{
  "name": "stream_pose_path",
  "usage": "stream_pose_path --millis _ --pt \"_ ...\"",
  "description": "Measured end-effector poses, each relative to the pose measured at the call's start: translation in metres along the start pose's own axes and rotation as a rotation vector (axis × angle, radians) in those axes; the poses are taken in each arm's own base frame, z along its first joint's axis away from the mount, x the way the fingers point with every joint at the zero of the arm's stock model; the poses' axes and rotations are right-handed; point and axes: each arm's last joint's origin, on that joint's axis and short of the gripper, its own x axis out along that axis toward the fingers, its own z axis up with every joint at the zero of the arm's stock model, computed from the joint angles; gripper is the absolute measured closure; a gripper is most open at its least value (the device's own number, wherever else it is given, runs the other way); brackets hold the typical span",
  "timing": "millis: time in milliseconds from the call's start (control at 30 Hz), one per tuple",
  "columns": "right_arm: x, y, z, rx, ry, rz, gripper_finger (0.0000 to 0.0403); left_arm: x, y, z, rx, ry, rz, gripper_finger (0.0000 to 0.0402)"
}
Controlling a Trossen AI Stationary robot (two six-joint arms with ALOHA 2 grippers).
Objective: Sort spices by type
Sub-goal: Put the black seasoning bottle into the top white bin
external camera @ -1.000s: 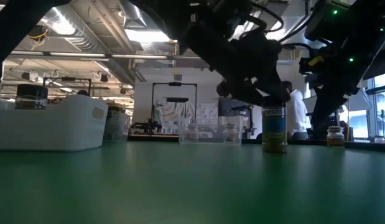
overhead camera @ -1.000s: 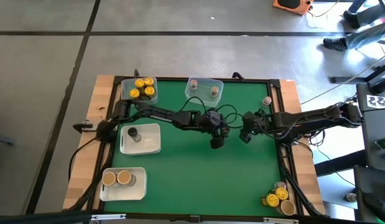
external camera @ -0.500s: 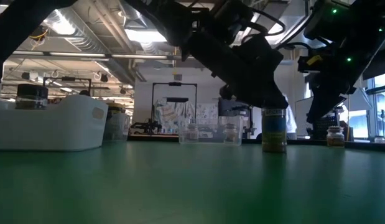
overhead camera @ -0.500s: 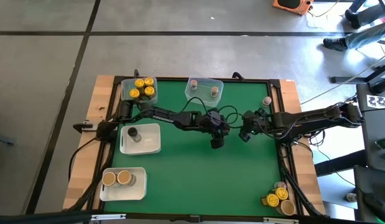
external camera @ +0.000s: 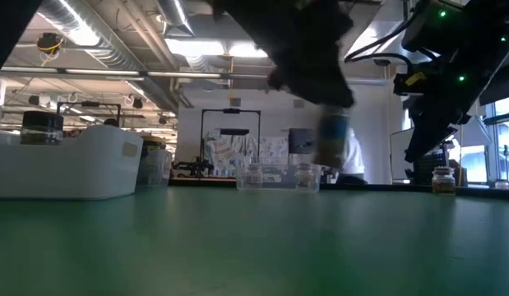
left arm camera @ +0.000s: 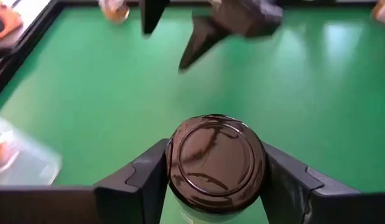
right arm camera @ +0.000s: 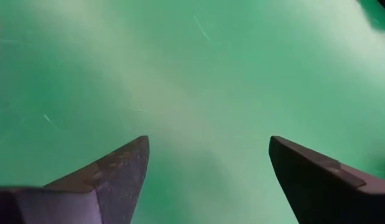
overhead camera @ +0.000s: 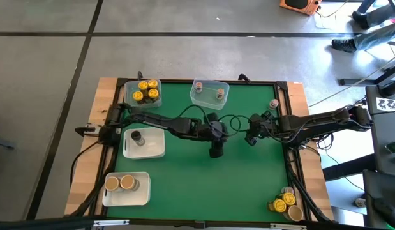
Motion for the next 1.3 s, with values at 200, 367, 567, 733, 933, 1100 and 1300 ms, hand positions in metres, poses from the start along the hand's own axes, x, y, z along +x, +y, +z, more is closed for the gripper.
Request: stream_pose_path --millis 200,367,567,733,933,1100,1300 --pt "0.000 -0.001 0.001 0.000 -0.019 -0.027 0.0072 -0.052 -0.016 0.003 0.018 0.089 0.076 0.0206" --pt "0.000 -0.001 0.001 0.000 -0.015 -0.020 0.0072 -0.097 -0.021 0.002 -0.024 0.100 0.143 0.0206" --pt "0.000 0.000 0.001 0.004 -0.018 -0.014 0.0072 -0.160 -0.020 -0.018 -0.140 0.084 0.218 0.0205" --pt "0.000 0.000 0.001 0.004 -0.019 -0.013 0.0072 -0.208 -0.016 -0.049 -0.269 0.064 0.267 0.0204" --pt "0.000 0.001 0.002 0.011 -0.030 -0.006 0.0072 -0.248 -0.009 -0.086 -0.398 0.043 0.293 0.0204" --pt "0.000 0.001 0.003 0.012 -0.033 -0.003 0.0072 -0.257 -0.007 -0.119 -0.431 0.105 0.271 0.0203" --pt "0.000 0.002 0.005 0.023 -0.057 0.000 0.0072 -0.240 0.001 -0.158 -0.427 0.137 0.382 0.0203"
